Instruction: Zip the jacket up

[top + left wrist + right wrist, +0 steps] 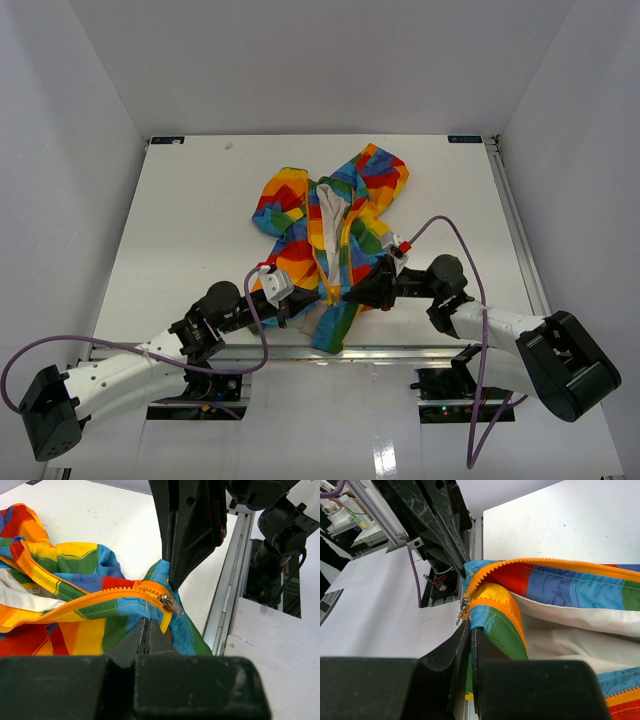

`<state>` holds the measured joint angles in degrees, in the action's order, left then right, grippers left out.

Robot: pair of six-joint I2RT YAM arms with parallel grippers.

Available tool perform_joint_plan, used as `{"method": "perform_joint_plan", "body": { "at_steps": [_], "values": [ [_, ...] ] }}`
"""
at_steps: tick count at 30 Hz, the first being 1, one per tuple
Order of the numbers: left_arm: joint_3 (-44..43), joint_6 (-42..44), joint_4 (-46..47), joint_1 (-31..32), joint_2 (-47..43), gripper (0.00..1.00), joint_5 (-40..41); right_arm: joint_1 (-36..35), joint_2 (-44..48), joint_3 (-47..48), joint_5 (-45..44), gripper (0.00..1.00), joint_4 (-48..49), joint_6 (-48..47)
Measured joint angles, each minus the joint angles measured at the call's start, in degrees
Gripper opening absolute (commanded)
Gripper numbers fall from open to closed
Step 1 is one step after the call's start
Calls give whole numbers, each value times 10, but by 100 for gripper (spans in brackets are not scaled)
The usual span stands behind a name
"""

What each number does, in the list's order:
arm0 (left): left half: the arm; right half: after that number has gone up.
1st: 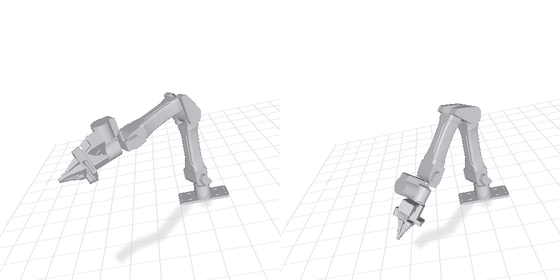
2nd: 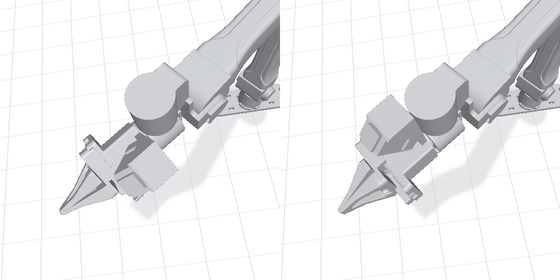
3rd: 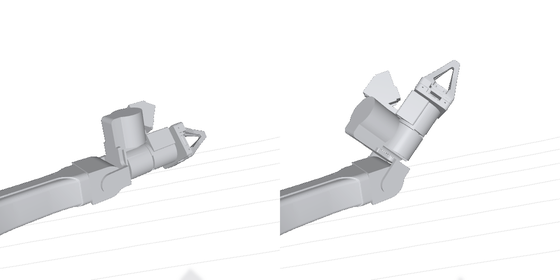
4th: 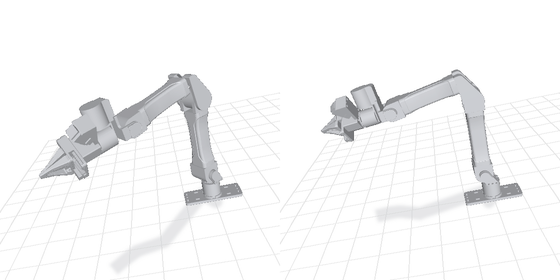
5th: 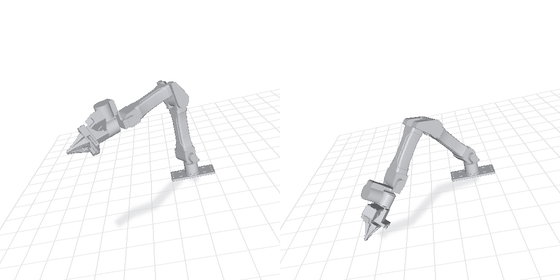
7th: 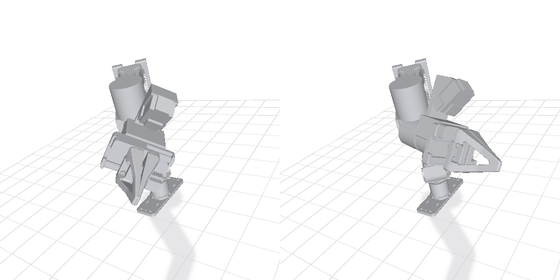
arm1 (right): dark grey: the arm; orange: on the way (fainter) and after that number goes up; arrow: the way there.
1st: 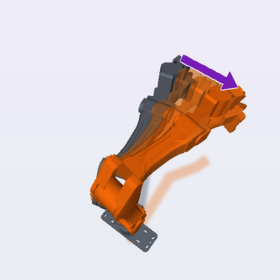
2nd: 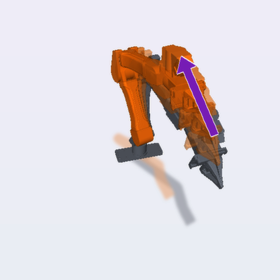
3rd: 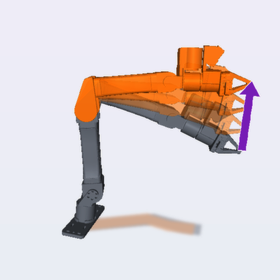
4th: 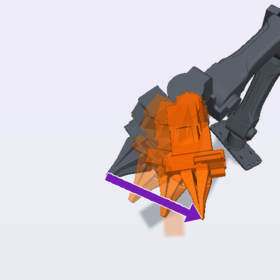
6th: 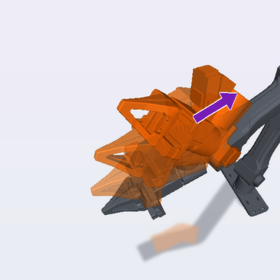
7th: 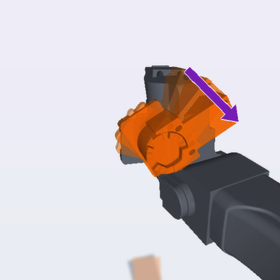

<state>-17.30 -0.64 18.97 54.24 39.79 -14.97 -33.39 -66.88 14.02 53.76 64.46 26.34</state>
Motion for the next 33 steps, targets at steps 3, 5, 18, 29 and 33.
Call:
{"method": "perform_joint_plan", "body": {
  "at_steps": [3, 5, 18, 29, 33],
  "values": [
    [0, 0, 0, 0, 1, 0, -3, 0, -5, -2, 8, 8, 21, 13],
    [0, 0, 0, 0, 1, 0, -5, 0, -12, -6, 12, 8, 38, 23],
    [0, 11, 3, 0, 8, 0, -9, 0, -27, -8, 21, 8, 73, 48],
    [0, 13, 4, 0, -2, 0, -9, 0, -34, -8, 21, 8, 76, 50],
    [0, 13, 8, 0, -3, 0, -9, 0, -39, -8, 19, 8, 76, 50]
  ]
}}
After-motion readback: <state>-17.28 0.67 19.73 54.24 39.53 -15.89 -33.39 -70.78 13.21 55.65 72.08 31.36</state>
